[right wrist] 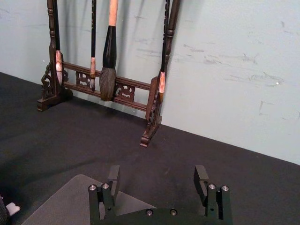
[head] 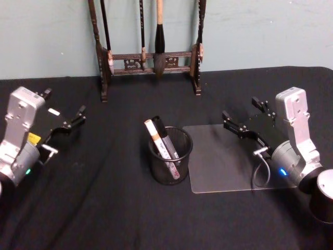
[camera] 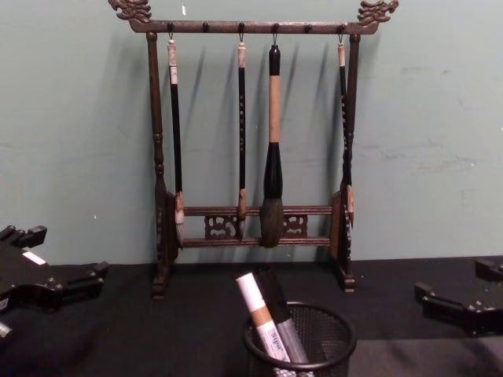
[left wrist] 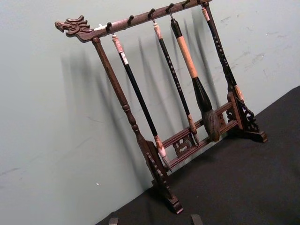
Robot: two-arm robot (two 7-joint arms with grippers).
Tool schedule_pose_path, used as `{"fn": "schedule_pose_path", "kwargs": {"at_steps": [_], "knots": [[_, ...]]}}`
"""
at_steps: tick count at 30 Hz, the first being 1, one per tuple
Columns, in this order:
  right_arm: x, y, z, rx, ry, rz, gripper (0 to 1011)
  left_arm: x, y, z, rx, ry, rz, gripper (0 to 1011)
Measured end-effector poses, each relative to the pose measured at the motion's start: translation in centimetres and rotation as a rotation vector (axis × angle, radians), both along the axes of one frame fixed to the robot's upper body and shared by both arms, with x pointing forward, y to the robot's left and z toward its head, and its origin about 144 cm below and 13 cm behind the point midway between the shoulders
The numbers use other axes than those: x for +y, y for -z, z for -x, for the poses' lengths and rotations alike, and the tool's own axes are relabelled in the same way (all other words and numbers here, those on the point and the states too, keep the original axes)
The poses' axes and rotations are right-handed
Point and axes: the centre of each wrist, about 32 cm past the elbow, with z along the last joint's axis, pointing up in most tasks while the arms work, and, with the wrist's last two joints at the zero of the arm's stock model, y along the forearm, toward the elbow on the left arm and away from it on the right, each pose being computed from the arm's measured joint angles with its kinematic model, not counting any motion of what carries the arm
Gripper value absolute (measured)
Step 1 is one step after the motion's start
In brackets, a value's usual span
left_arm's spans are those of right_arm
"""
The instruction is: Pick up the water-based marker from the table and place it into the pen holder.
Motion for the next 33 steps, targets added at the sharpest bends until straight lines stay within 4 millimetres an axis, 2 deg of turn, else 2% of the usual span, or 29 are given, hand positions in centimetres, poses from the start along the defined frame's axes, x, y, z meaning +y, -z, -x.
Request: {"fn": "schedule_pose_path", "kwargs": {"at_steps": [33], "knots": [[-0.02,-0.04,0.01,0.0,0.0,-0.002,1002,0.0,0.0,0.0,0.0,0.0,0.0,1001]]}}
